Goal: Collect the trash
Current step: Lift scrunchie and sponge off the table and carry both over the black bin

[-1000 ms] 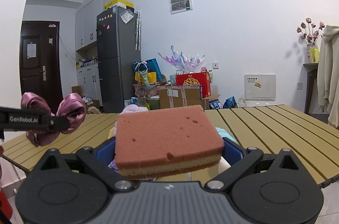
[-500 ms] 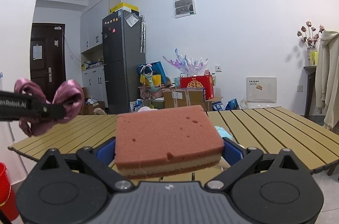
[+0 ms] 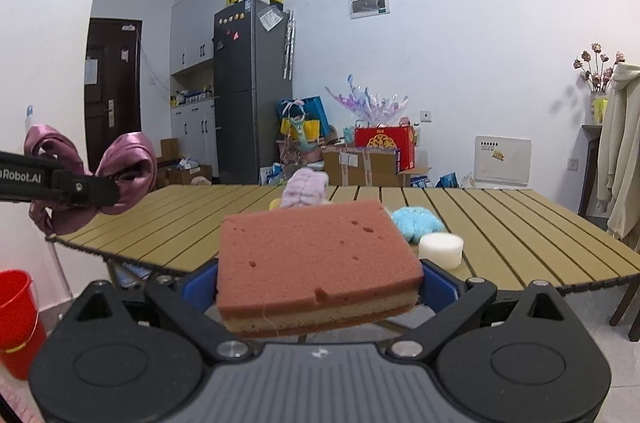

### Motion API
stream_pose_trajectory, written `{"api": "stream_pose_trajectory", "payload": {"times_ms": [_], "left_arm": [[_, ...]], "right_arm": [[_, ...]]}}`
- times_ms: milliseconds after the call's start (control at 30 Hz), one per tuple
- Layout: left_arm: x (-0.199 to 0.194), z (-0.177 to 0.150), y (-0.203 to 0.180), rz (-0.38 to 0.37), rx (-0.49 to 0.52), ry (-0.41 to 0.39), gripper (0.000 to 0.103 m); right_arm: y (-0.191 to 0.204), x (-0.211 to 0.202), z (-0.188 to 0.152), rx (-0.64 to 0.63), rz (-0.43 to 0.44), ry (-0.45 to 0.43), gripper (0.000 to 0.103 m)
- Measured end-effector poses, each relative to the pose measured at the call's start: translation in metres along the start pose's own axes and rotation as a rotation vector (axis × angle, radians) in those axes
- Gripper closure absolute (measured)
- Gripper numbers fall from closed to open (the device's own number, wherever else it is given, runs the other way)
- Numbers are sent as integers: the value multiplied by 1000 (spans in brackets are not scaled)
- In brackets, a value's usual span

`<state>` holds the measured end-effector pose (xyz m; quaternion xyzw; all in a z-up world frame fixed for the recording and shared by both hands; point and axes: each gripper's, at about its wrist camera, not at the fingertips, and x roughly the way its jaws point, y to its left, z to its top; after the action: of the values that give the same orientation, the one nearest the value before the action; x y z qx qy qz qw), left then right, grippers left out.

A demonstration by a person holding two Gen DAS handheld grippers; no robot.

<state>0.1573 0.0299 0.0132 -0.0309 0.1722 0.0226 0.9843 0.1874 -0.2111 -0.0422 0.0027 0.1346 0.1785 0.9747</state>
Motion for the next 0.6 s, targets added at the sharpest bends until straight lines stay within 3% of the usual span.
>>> {"api": "stream_pose_trajectory", "payload": {"times_ms": [600], "left_arm": [[-8,-71,25,74,14,194,63]], "right_arm": [[30,-17,-51,-17,44,198,3]]}}
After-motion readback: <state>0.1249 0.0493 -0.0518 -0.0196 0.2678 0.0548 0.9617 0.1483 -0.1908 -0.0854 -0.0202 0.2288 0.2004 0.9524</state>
